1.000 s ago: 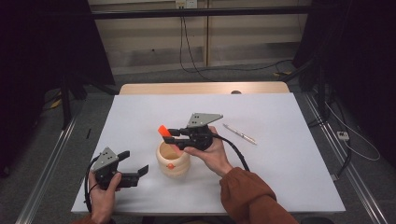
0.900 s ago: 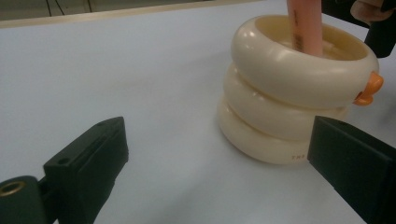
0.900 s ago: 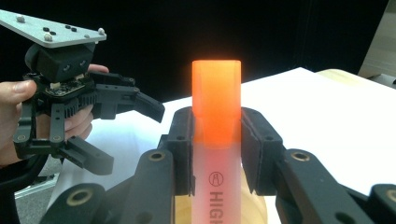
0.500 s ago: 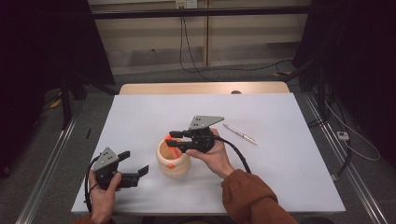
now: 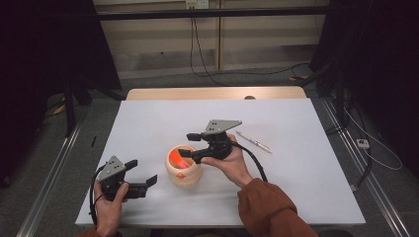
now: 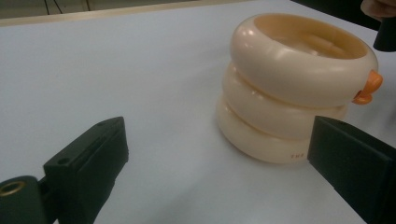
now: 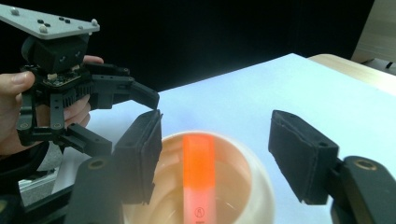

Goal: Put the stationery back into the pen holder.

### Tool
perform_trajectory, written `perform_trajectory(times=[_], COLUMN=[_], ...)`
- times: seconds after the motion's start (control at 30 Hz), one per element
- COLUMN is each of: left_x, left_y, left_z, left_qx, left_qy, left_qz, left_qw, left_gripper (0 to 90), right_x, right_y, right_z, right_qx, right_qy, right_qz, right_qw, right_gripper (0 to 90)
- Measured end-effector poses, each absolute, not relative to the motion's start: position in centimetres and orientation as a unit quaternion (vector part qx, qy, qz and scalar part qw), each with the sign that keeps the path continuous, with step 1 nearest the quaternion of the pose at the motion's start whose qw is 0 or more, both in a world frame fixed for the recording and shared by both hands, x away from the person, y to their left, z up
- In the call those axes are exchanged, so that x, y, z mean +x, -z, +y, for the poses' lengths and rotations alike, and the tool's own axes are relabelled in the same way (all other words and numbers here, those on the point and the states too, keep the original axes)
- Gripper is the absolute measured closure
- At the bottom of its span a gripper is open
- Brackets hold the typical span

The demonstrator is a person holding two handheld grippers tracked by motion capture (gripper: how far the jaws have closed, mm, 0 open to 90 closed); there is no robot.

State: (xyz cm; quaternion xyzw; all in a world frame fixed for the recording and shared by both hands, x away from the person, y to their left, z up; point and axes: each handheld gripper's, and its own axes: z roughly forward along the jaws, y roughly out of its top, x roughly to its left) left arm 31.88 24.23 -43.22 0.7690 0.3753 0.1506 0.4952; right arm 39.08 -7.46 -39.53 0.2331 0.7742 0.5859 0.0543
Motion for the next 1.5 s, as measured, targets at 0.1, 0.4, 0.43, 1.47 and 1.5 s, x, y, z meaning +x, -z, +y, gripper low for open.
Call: perform_trajectory(times=[0.1, 0.4, 0.43, 1.47, 1.5], left_x=[31.9, 31.9, 31.9, 31.9, 31.9], left_y=[43.2, 43.2, 43.2, 43.3, 43.2], left_z=[24.2, 24.2, 24.3, 24.2, 24.2], left_qx=[0.769, 0.769, 0.768, 0.769, 0.769], left_qy=[-0.151, -0.151, -0.151, -0.150, -0.150], left_qz=[0.375, 0.375, 0.376, 0.378, 0.378], left_qw=[0.495, 0.495, 0.496, 0.494, 0.494], left_gripper=[5.0, 5.0, 5.0, 5.1, 5.1], right_x=[39.1, 39.1, 39.0, 37.4, 37.6], right_y=[39.2, 39.2, 39.1, 41.9, 42.0], right_z=[-8.0, -9.6, -9.8, -21.8, -22.0], right_qx=[0.242, 0.262, 0.264, 0.356, 0.359], right_qy=[-0.577, -0.554, -0.553, -0.467, -0.465], right_qz=[0.778, 0.788, 0.787, 0.803, 0.804], right_qw=[0.059, 0.068, 0.071, 0.098, 0.097], right_gripper=[22.9, 6.3, 6.1, 5.6, 5.6])
